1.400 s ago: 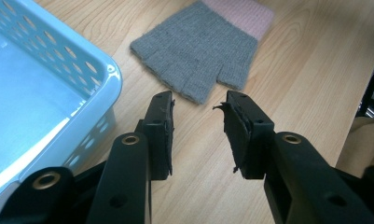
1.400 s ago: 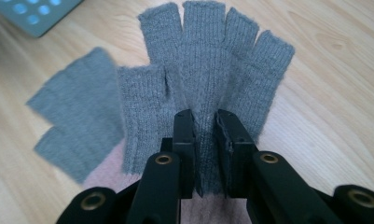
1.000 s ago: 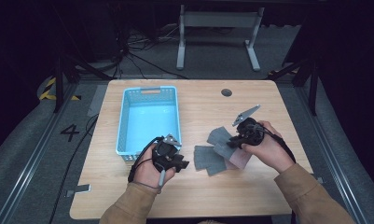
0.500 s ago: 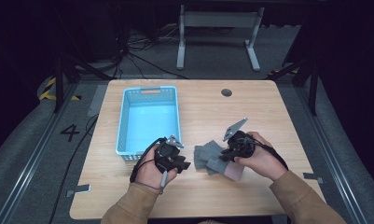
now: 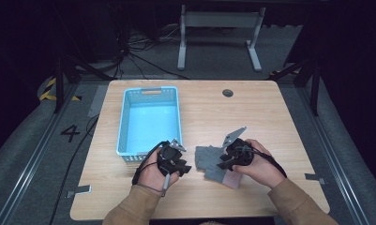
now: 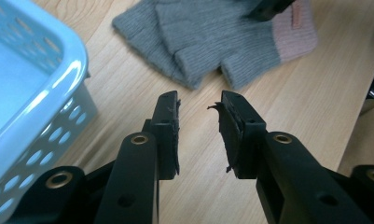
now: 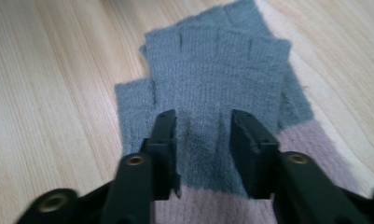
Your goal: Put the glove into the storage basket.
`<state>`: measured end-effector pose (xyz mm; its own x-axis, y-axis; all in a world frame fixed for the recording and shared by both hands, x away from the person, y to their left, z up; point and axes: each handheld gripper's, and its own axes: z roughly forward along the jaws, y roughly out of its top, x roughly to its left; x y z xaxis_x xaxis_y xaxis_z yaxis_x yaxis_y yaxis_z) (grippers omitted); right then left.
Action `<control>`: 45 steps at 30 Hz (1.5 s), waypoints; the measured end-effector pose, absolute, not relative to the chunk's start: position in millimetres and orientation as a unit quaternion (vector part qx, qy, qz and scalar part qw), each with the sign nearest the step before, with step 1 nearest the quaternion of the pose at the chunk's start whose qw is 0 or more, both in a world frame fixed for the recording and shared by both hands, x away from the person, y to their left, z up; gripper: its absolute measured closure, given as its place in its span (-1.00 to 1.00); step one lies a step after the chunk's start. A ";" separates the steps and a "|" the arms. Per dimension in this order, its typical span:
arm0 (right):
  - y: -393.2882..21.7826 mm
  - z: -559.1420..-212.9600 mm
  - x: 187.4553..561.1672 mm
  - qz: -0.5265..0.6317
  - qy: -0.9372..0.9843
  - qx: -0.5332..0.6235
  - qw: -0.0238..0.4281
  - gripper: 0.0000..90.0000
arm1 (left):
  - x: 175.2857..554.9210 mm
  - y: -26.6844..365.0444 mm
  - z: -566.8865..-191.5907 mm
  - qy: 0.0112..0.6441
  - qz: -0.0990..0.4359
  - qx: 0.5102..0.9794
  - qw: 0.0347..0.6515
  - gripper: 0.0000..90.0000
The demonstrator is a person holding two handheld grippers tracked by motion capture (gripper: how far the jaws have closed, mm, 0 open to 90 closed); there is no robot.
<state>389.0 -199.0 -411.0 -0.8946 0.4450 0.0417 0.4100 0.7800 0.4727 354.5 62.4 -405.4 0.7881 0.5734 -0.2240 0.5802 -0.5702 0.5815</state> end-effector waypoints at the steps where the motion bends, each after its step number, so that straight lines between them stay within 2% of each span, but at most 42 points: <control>1: -201.7 -409.9 388.0 0.250 0.940 0.228 0.039 0.33 | 354.3 61.9 -405.9 0.326 -0.005 0.886 0.330 0.52; 8: -230.3 -398.9 381.1 0.275 0.927 0.252 0.047 0.31 | 352.5 54.7 -406.6 0.315 -0.006 0.892 0.323 0.53; 15: -254.6 -396.3 378.1 0.258 0.926 0.270 0.052 0.43 | 354.4 44.3 -411.5 0.306 -0.004 0.899 0.314 0.54; 23: -270.3 -398.6 369.2 0.235 0.931 0.274 0.057 0.42 | 357.3 32.7 -417.7 0.294 0.006 0.903 0.313 0.50; 45: -275.7 -418.4 362.1 0.200 0.943 0.262 0.040 0.43 | 366.6 21.5 -431.3 0.289 0.020 0.911 0.295 0.48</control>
